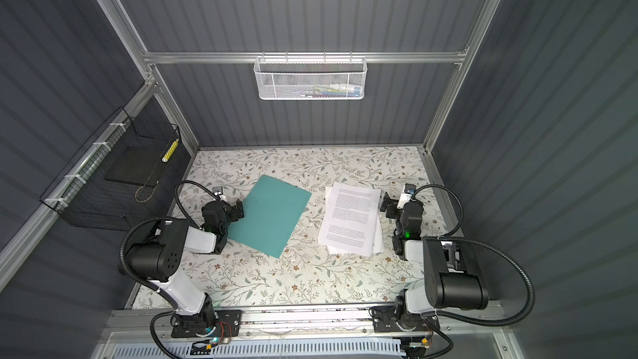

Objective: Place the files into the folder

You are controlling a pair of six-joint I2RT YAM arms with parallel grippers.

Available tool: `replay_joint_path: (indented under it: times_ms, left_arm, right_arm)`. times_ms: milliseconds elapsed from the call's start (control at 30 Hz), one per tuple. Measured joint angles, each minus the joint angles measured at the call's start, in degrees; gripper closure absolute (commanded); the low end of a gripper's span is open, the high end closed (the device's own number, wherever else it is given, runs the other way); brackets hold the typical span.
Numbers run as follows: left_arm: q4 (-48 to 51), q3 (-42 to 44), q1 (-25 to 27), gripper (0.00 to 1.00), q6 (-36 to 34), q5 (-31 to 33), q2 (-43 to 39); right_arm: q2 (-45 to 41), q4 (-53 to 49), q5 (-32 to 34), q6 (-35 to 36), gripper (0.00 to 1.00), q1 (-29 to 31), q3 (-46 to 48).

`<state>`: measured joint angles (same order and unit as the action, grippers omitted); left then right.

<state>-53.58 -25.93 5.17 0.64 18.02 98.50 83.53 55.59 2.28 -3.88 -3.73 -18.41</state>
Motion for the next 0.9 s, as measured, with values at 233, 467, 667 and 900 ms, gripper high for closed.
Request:
replay_joint_path:
  times_ms: [233,467,667,900]
  left_arm:
    - [4.83,-0.98,0.48,0.0,-0.26,0.22,-1.84]
    - [19.06,-7.52,2.64,0.01,2.78,4.09,-13.2]
    - [38.56,-21.22,2.67,0.0,11.65,-0.15,-15.93]
    - [49.86,-16.13,4.28,0.01,27.8,-12.7,-28.55]
  right_arm:
    - [-0.13,-0.59,-1.16,0.24,0.01,0.07,-0.15]
    - [-8.44,-23.54,1.97,-1.33,0.01,3.72,-12.52]
    - [-16.17,-40.83,3.87,-9.2,0.01,11.23,-24.65]
    - [-16.76,-53.94,-3.98,-16.92,0.01,20.96,-26.71]
